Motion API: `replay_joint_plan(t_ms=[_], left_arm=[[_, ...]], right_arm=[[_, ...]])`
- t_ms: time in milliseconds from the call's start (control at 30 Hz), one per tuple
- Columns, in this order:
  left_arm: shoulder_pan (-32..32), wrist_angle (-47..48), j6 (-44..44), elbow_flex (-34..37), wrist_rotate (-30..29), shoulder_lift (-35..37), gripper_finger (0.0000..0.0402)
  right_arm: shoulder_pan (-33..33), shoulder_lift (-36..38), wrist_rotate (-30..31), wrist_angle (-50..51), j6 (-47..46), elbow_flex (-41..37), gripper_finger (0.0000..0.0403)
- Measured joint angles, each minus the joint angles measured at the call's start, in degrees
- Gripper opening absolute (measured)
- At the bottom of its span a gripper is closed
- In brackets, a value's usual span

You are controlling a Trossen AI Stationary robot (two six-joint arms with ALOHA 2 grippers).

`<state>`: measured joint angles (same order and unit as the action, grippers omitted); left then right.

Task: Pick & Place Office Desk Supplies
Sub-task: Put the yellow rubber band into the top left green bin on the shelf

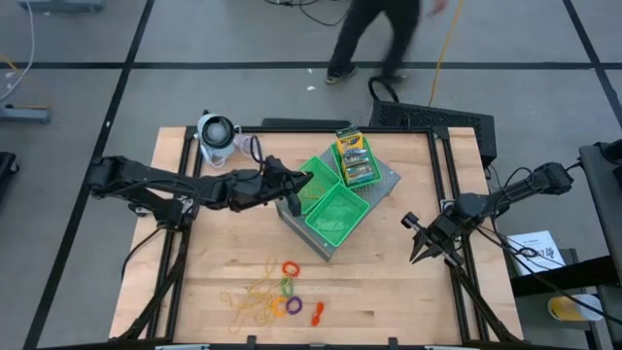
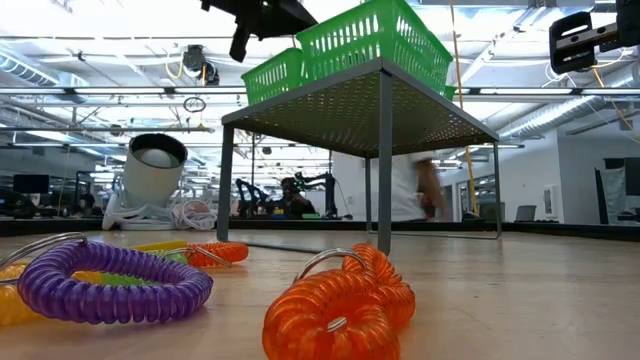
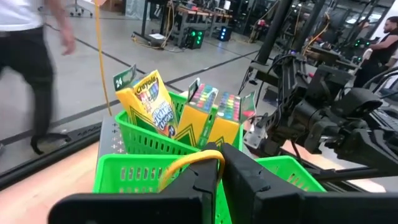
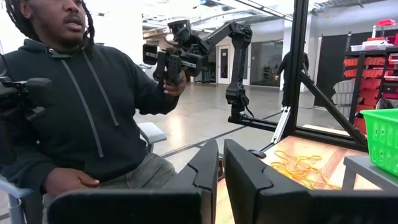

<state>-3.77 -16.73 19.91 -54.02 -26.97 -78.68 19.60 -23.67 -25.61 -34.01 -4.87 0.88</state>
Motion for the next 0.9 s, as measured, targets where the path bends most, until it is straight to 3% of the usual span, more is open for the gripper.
replay_joint_plan(t_ms=[167,433,567,900], left_arm=[[0.00,0.01,-0.14,0.00,-0.04,-0.11,0.0056],[0.00,-0.51,-1.67,0.00,-1.70,-0.11,0.0179],[-0.02,-0.65,-4.27,0.00,-1.53,-0.11,0.0221],[-0.06,3.73,1.76,0.00,0.91,-0.08,0.0246]], right_arm=[[-0.01,-0.01,0.00,0.03,-0.02,-0.02,0.0020],[-0.01,-0.01,0.00,0.01,-0.01,-0.01,0.0020],[0.02,0.00,0.00,0.01,-0.02,-0.02,0.0020],[0.00,0.00,0.00,0.01,-0.01,0.00,0.0020]])
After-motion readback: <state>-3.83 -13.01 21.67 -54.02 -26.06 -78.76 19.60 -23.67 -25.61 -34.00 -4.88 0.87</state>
